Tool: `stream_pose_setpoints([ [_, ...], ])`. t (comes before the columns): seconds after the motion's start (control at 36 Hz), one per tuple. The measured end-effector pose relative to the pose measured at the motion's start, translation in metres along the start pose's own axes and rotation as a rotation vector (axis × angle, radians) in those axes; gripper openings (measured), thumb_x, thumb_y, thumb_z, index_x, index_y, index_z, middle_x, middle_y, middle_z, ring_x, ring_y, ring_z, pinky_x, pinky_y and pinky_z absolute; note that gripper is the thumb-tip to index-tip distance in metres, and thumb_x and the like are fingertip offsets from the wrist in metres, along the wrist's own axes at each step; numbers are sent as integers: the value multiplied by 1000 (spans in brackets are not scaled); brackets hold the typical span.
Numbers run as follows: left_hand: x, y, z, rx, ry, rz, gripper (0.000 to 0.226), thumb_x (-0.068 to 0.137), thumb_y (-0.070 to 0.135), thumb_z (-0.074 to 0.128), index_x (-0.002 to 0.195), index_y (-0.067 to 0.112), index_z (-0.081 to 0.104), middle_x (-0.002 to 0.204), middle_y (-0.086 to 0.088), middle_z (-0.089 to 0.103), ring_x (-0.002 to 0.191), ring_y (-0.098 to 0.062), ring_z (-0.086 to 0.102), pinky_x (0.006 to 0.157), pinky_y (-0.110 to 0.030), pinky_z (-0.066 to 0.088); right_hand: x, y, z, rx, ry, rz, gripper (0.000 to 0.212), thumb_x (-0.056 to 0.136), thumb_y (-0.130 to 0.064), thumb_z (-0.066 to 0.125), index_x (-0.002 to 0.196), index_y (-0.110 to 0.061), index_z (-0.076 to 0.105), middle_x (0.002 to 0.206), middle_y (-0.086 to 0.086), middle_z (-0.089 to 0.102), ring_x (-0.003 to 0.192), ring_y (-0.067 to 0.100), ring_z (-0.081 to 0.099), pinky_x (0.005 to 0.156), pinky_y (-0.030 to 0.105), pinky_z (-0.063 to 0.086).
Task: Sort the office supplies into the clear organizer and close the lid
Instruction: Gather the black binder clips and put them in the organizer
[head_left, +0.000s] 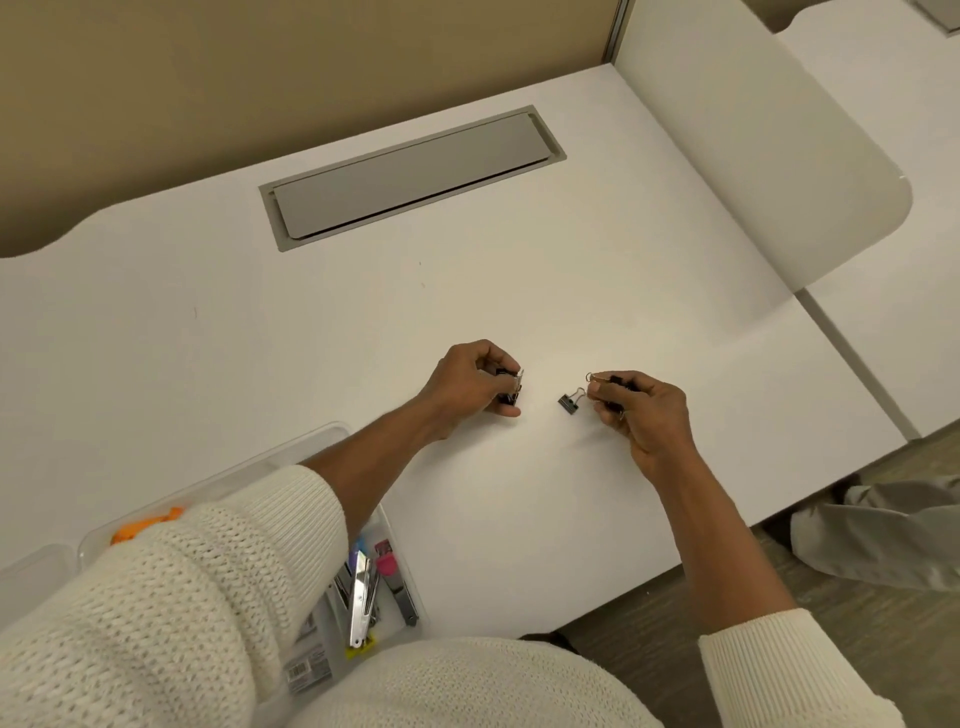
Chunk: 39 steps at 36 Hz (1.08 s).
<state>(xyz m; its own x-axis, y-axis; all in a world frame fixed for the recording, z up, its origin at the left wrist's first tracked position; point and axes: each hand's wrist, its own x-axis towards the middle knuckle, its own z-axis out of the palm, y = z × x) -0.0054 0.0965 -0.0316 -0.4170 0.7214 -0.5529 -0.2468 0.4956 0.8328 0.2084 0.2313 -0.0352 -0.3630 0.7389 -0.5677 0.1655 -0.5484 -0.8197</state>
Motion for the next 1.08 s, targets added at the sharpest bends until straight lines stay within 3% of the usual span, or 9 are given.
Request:
stream_pose_setpoints([
  [0.11, -8, 0, -2, -126, -7, -40, 16, 87, -7, 75, 101, -2, 72, 97, -20, 70, 79, -26, 73, 73, -40, 66, -1, -3, 3, -36, 22, 50, 17, 74, 4, 77, 89, -2, 80, 83, 13, 75, 66, 23, 61, 52, 23, 52],
  [0.28, -25, 8, -4, -318, -60, -88, 16, 90, -7, 72, 105, 0, 72, 99, -21, 75, 81, -25, 76, 72, -35, 65, -3, -11, 2, 24, 27, 62, 24, 66, -10, 89, 89, -9, 80, 86, 9, 73, 67, 22, 64, 58, 25, 55],
  [0.39, -37, 12, -9, -390, -72, -95, 15, 91, -7, 70, 101, 3, 74, 100, -21, 77, 89, -28, 76, 74, -34, 65, -5, -6, 9, -271, 106, -72, 38, 58, -28, 100, 83, -12, 77, 77, 8, 71, 58, 21, 67, 64, 31, 61],
  [0.5, -51, 11, -18, -403, -73, -84, 14, 91, -6, 70, 98, 5, 74, 98, -18, 79, 90, -27, 78, 74, -34, 65, -9, 4, 23, -518, 153, -160, 38, 55, -35, 100, 75, -18, 74, 71, 2, 75, 58, 17, 75, 65, 36, 65],
  [0.64, -76, 7, -31, -450, -77, -60, 16, 91, -5, 70, 103, 4, 74, 105, -23, 77, 93, -27, 78, 76, -34, 64, -8, 11, 45, -815, 183, -234, 46, 55, -47, 97, 76, -23, 64, 65, -8, 73, 50, 6, 72, 65, 29, 51],
  [0.72, -93, 3, -39, -483, -62, -39, 16, 92, -5, 70, 104, 4, 75, 116, -32, 74, 91, -27, 78, 76, -34, 64, -5, 12, 49, -862, 173, -250, 39, 58, -40, 94, 75, -23, 64, 58, -8, 72, 60, 12, 73, 63, 28, 49],
  [0.83, -116, -7, -53, -506, -16, -22, 15, 93, -5, 69, 103, 4, 76, 123, -34, 69, 92, -29, 76, 75, -35, 64, -6, 12, 56, -996, 123, -325, 20, 67, -25, 85, 71, -27, 65, 63, -9, 69, 66, 8, 65, 55, 22, 38],
  [0.94, -140, -21, -68, -554, 54, -21, 16, 94, -6, 68, 102, 5, 77, 115, -31, 75, 89, -26, 77, 75, -33, 64, -11, 11, 65, -1076, 84, -331, 13, 68, -19, 78, 71, -26, 69, 71, -8, 69, 72, 13, 65, 65, 28, 47],
  [1.08, -175, -40, -91, -647, 148, 11, 16, 96, -5, 67, 105, 5, 77, 114, -27, 77, 95, -25, 79, 75, -32, 64, -22, 10, 76, -938, 39, -233, 5, 64, -23, 74, 69, -24, 73, 63, -11, 73, 68, 8, 68, 58, 24, 46],
])
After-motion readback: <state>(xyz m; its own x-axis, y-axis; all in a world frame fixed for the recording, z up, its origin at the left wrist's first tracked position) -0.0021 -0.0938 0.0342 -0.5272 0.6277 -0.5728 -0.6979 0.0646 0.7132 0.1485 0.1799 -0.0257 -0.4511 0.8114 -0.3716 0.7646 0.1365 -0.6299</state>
